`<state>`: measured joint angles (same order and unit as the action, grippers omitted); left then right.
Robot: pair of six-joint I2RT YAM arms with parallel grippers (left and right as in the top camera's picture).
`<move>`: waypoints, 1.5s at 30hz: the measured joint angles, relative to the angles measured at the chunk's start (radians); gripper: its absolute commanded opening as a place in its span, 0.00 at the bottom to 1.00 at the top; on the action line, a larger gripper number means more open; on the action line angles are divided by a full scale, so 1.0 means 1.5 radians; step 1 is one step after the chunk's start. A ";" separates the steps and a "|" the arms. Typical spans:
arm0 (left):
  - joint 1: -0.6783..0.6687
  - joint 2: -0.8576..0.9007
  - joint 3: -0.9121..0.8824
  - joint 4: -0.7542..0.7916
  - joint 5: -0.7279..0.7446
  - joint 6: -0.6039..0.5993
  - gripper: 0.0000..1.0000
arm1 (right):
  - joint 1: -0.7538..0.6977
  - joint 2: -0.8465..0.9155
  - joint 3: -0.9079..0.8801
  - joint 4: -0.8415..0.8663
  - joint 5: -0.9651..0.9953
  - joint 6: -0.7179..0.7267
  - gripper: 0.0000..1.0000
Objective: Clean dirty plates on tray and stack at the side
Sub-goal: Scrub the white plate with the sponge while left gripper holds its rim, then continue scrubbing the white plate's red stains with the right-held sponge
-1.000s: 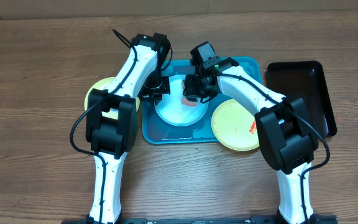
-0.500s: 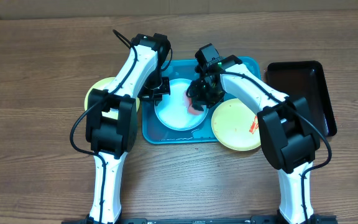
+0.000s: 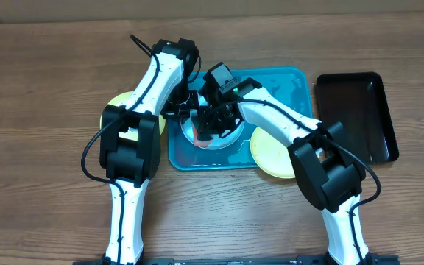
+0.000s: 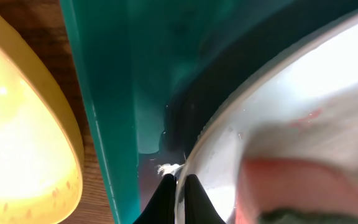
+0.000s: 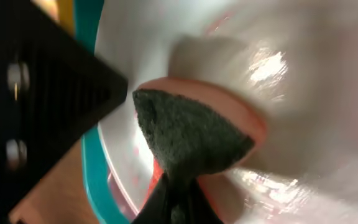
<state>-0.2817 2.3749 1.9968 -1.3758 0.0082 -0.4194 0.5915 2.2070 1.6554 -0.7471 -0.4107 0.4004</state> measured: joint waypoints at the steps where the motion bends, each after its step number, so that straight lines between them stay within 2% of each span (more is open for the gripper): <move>1: 0.000 0.000 0.000 0.000 0.000 0.000 0.04 | -0.002 0.001 0.000 0.008 0.010 0.005 0.04; 15: -0.001 0.000 0.000 0.005 0.005 -0.001 0.04 | -0.111 0.005 -0.001 0.063 0.141 0.028 0.04; 25: -0.002 0.000 0.000 0.005 0.005 -0.003 0.04 | -0.105 0.005 -0.001 0.066 0.091 0.027 0.04; 31: -0.002 0.000 0.000 0.004 0.005 -0.003 0.04 | -0.057 0.006 -0.001 0.082 0.059 0.028 0.04; 36: -0.002 0.000 0.000 0.004 0.005 -0.002 0.04 | -0.021 0.006 -0.001 0.029 0.063 0.049 0.04; 45: -0.004 0.000 -0.001 0.003 0.007 -0.002 0.04 | -0.049 0.005 0.001 -0.095 0.055 0.056 0.04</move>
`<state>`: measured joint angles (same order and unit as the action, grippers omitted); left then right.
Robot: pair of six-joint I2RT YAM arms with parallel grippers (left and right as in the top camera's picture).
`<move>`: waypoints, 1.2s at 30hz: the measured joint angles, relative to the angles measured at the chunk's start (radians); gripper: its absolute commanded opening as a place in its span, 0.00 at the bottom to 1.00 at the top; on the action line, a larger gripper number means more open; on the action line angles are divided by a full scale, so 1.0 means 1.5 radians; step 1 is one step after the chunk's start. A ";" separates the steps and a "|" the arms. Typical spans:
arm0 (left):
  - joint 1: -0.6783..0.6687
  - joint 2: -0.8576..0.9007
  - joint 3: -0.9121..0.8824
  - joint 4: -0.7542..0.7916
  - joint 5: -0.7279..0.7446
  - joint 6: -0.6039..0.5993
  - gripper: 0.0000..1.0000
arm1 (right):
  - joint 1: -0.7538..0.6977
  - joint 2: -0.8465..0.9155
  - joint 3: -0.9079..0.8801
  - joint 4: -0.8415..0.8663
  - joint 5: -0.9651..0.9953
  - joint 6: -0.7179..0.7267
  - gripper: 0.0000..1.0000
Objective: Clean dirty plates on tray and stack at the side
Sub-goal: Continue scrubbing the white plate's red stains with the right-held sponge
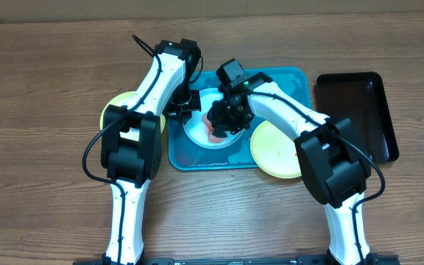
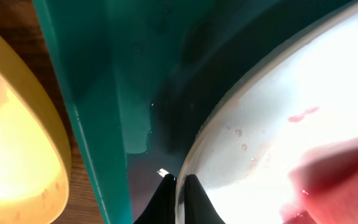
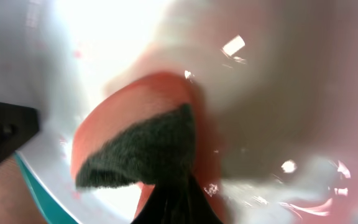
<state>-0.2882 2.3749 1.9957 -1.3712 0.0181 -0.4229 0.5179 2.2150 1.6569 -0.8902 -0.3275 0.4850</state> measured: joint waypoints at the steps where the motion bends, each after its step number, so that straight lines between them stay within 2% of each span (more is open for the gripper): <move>1: 0.000 0.000 0.000 0.000 0.001 0.000 0.04 | -0.005 0.000 0.000 -0.009 -0.001 0.000 0.04; 5: 0.000 0.000 0.000 0.005 0.004 0.000 0.04 | -0.023 -0.002 0.000 -0.006 0.009 -0.003 0.04; 13: 0.000 0.000 0.000 0.007 0.005 0.000 0.04 | -0.038 -0.002 -0.002 0.157 0.091 -0.049 0.04; 17: 0.000 0.000 0.000 0.005 0.005 0.000 0.04 | -0.034 -0.002 -0.002 0.195 0.108 -0.057 0.04; 36: 0.001 0.000 0.000 -0.006 -0.005 0.003 0.04 | 0.056 -0.002 -0.002 0.121 0.095 -0.080 0.04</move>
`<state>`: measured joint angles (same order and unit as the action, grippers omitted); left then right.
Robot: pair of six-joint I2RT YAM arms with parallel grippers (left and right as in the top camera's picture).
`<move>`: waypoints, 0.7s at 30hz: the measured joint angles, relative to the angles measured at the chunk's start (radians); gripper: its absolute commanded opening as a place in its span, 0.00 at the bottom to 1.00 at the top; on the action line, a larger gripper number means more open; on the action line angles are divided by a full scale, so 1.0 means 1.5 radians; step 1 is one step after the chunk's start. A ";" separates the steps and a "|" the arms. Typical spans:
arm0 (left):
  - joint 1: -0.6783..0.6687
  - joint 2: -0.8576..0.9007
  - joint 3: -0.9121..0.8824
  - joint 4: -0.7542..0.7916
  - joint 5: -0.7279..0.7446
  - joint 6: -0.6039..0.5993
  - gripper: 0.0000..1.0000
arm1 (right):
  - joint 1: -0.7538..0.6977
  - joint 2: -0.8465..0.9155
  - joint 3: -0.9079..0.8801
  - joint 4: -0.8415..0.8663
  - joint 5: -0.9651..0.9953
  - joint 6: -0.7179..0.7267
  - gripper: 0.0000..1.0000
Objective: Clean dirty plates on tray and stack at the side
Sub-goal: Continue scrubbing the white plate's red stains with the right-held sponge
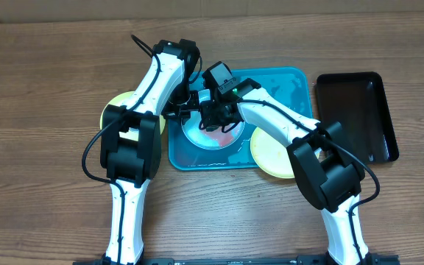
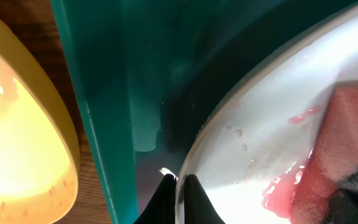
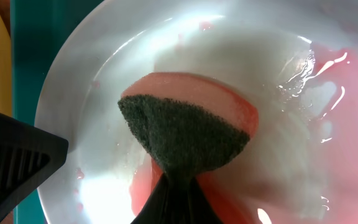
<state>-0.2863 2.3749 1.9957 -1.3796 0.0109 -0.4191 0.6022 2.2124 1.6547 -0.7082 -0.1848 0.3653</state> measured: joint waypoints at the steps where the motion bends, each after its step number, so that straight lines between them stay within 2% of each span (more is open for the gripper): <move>1: 0.000 0.000 0.000 0.000 0.000 0.000 0.04 | -0.001 0.000 0.000 0.001 -0.002 0.000 0.04; 12: 0.000 0.000 0.000 0.006 -0.002 0.000 0.04 | -0.065 0.000 0.000 0.017 -0.012 0.000 0.04; 21: 0.000 0.000 0.000 0.006 0.006 0.000 0.04 | -0.113 0.000 0.027 -0.104 0.040 -0.001 0.04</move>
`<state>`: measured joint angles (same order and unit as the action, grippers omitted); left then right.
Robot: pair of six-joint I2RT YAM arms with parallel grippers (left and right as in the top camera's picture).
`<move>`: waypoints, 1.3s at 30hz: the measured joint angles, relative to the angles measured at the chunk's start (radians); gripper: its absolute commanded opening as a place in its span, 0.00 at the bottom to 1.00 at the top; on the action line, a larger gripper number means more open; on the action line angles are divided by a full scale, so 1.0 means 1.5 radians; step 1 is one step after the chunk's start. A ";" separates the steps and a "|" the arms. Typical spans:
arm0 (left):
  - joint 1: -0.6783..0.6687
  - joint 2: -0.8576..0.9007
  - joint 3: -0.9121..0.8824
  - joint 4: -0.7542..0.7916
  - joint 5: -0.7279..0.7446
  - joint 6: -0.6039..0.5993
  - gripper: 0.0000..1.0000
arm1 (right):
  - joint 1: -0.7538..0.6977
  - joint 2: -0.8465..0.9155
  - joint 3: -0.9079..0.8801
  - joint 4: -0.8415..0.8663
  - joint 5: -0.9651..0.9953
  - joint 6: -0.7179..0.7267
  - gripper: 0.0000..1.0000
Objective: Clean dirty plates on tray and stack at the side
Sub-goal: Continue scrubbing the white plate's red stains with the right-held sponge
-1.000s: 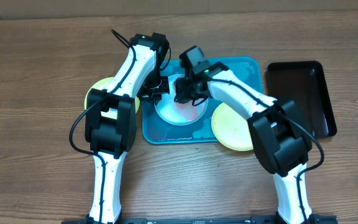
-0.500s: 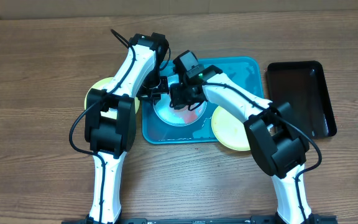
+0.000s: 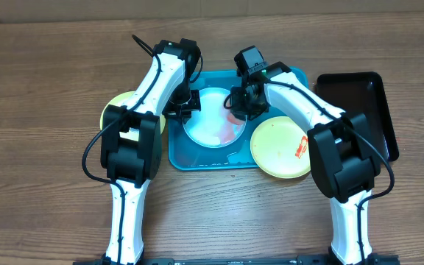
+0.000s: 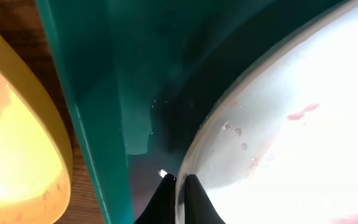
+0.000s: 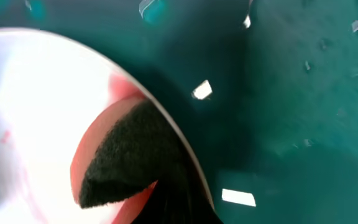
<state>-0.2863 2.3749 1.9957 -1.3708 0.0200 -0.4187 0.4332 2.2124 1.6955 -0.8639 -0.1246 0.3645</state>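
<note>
A white plate (image 3: 210, 118) smeared with red lies in the teal tray (image 3: 285, 82). My left gripper (image 4: 179, 186) is shut on the plate's left rim (image 4: 210, 130), holding it. My right gripper (image 5: 179, 205) is shut on a red sponge with a dark scouring side (image 5: 126, 158), pressed at the plate's right rim (image 3: 234, 116). A yellow plate (image 3: 280, 149) with a red stain rests at the tray's lower right edge. Another yellow plate (image 3: 120, 107) lies on the table left of the tray, seen close in the left wrist view (image 4: 17, 143).
A black tray (image 3: 359, 114) lies at the right on the wooden table (image 3: 50, 73). Water pools in the teal tray's floor (image 5: 303, 93). Both arms cross above the tray.
My right gripper has moved with the sponge from the plate's upper-left part to its right rim. The left gripper still holds the left rim.
The left gripper held the white plate's left rim throughout. The right gripper, shut on the sponge, was at the plate's lower left, then its middle right, then its upper left, and now its right rim. Red smears remain on the plate.
</note>
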 measured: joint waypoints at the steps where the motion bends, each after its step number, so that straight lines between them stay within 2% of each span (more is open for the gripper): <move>1: -0.001 0.000 0.000 0.000 0.001 0.000 0.04 | 0.001 0.000 0.004 -0.016 -0.001 0.000 0.04; 6: -0.001 0.000 0.000 0.004 0.004 0.000 0.04 | 0.014 0.000 0.009 -0.085 -0.038 0.001 0.04; 11: -0.001 0.000 0.000 0.012 0.009 0.003 0.04 | 0.049 0.000 0.009 -0.103 -0.047 0.001 0.04; 19: -0.001 0.000 0.000 0.018 0.015 0.007 0.04 | 0.115 0.000 0.009 -0.016 -0.060 0.023 0.04; 26: 0.000 0.000 0.000 0.022 0.042 0.016 0.04 | 0.124 0.000 0.009 0.063 -0.069 0.070 0.04; 39: 0.009 0.000 0.000 0.040 0.065 0.020 0.04 | 0.122 0.000 0.009 0.095 -0.054 0.122 0.04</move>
<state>-0.2722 2.3749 1.9957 -1.3102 0.1177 -0.3889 0.6159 2.2124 1.7084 -0.7208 -0.2054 0.5476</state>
